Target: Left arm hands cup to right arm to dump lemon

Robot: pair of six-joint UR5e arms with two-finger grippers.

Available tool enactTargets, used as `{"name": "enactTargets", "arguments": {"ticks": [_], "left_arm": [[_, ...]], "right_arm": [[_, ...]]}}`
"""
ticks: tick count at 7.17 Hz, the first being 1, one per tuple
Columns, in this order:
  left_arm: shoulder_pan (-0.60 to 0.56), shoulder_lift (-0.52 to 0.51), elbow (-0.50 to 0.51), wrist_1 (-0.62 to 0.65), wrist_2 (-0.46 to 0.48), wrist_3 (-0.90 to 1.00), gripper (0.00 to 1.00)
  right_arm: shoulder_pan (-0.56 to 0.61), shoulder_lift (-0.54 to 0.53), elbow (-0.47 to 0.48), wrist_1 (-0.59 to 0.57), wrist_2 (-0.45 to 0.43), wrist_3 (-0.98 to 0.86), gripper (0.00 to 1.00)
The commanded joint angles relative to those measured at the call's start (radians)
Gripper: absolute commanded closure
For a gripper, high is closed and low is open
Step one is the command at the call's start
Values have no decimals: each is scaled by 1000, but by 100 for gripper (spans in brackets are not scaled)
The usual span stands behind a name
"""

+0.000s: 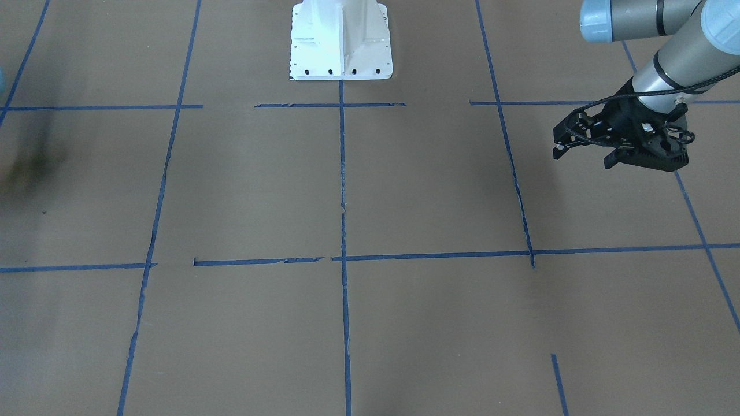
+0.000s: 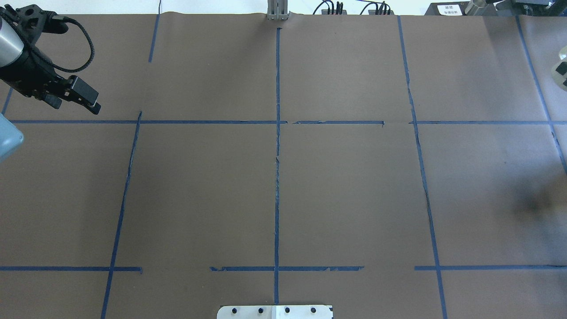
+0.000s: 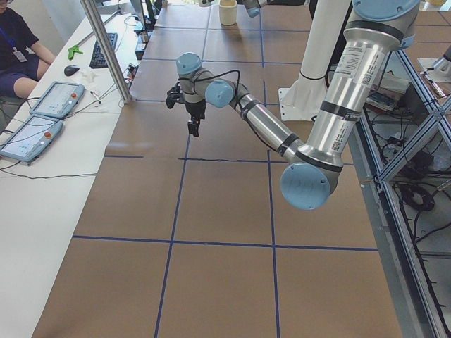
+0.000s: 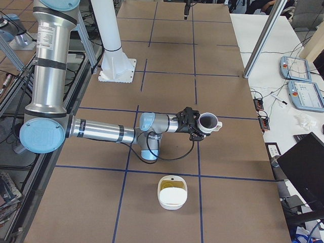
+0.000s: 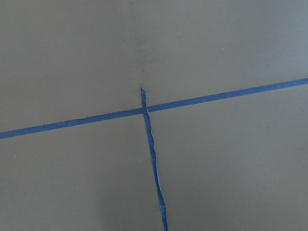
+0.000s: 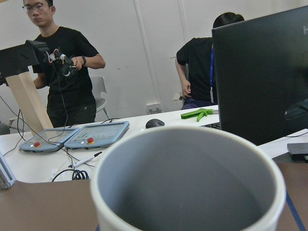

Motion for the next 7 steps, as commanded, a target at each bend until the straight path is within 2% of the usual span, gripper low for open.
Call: {"name": "enactTargets", "arguments": {"ticks": [1, 3, 5, 7], "left_arm": [[3, -4, 1, 0, -1, 0, 0], [3, -7, 3, 0, 0, 0, 0], [5, -16, 8, 0, -3, -3, 0], [8, -62, 24, 0, -4, -73, 0]], "right_arm": [[-143, 85, -5, -56, -1, -106, 97], [-193, 193, 6, -191, -2, -296, 96], [-288, 344, 21, -353, -16, -315, 96], [-423, 461, 9, -403, -121, -381, 93]]}}
